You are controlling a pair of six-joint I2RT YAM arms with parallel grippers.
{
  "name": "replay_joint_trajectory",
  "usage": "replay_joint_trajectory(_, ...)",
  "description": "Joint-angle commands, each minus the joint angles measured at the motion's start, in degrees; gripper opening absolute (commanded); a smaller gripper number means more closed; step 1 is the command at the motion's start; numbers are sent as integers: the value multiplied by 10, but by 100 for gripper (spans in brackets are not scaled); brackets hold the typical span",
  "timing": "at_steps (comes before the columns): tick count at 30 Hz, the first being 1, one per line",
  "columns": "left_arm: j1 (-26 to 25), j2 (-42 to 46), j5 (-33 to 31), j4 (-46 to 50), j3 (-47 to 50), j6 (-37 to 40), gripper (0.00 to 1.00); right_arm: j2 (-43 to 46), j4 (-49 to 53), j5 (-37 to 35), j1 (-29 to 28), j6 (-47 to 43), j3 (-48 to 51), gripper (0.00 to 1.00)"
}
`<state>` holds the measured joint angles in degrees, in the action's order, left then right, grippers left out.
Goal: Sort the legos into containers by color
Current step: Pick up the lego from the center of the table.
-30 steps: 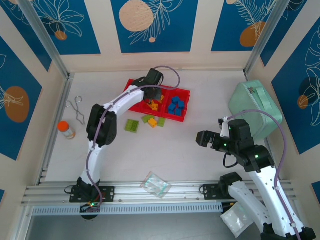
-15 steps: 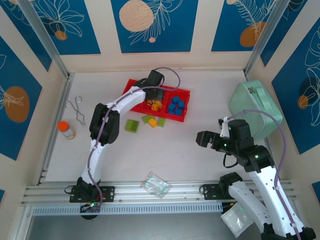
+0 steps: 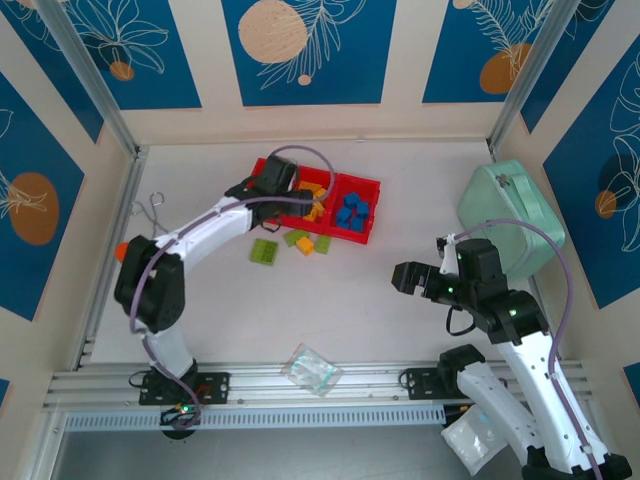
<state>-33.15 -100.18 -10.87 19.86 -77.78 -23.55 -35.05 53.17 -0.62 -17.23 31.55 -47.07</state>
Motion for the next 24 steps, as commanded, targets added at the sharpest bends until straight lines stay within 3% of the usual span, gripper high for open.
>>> replay_joint_trajectory(1,-22,16,-30,-45,73,-105,82,2,-7,4,-4,-2,7,99)
replay_joint_trajectory(4,-55,26,-82,-60,107,-168,87,2,-4,2,-12,0,5,99)
replay_joint_trajectory(6,-75,20,-130,-28,97,-210,100,3,-2,-3,-22,0,5,99)
replay_joint_trajectory(11,-100,-1,-173,16,74,-294,99,9,0,-18,-43,5,4,99)
replay_joint_trajectory(16,-124,1,-215,2,93,-383,99,17,-2,-18,-46,5,5,99)
replay_joint_trajectory(24,-139,-56,-241,69,37,-437,99,20,-6,-11,-46,4,7,99)
